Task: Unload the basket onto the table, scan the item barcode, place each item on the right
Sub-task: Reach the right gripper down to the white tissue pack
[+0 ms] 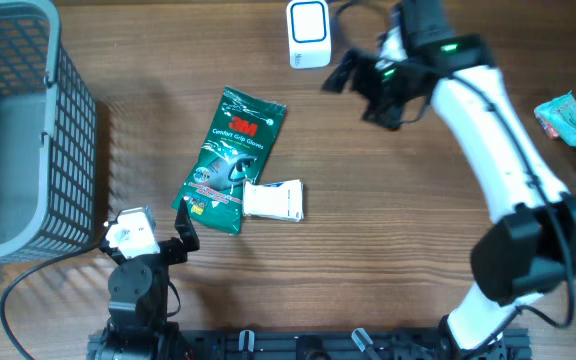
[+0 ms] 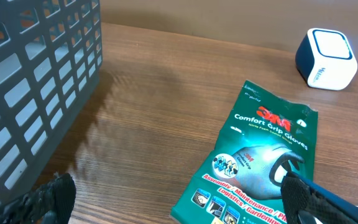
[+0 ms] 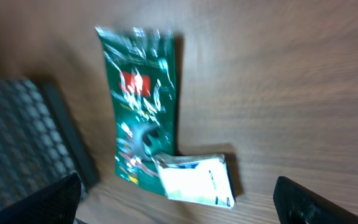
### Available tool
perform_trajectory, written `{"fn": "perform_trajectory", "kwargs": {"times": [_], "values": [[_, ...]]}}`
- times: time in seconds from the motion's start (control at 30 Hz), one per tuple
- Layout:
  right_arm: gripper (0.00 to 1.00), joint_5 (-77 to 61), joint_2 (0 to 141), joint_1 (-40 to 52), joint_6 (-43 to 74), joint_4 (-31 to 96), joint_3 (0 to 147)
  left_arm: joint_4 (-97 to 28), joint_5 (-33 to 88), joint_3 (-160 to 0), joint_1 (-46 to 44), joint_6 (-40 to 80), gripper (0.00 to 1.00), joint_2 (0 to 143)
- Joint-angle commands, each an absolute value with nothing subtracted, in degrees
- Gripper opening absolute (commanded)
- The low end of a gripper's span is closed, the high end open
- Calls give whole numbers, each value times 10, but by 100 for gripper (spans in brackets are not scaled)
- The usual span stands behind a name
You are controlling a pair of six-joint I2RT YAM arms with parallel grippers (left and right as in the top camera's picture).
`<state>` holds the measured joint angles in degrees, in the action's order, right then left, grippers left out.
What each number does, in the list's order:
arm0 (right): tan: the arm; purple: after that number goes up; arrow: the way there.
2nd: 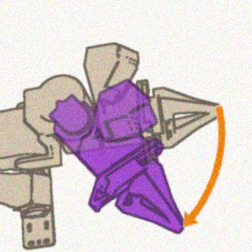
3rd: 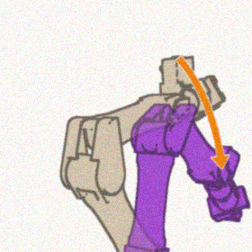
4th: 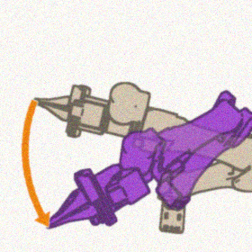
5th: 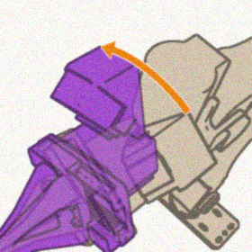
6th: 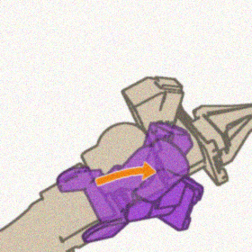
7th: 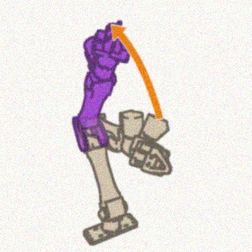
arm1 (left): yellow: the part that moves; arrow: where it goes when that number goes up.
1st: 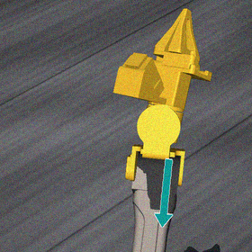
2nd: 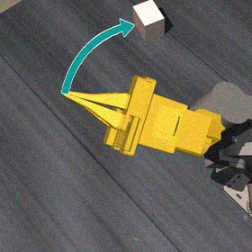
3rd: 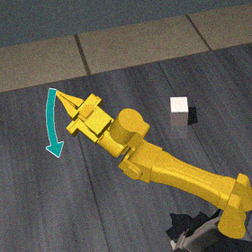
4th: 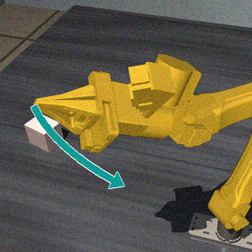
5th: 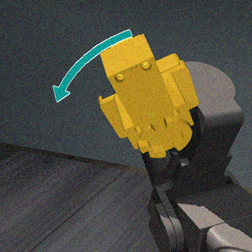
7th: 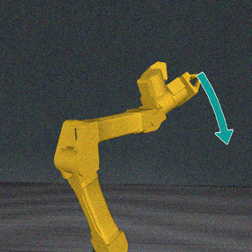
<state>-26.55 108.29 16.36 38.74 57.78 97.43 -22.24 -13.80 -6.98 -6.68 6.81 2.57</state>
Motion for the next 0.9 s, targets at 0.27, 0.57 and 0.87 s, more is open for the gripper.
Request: {"fn": "perform_trajectory", "kwargs": {"times": [0.27,0.57,0.87], "values": [[100,-266,1197,280,194,639,956,-220,-135,-67,-69,78,100,23],[100,-236,1189,305,-60,635,957,-220,-135,-67,-69,78,100,23],[100,-164,1061,371,-76,688,957,-220,-135,-67,-69,78,100,23]]}}
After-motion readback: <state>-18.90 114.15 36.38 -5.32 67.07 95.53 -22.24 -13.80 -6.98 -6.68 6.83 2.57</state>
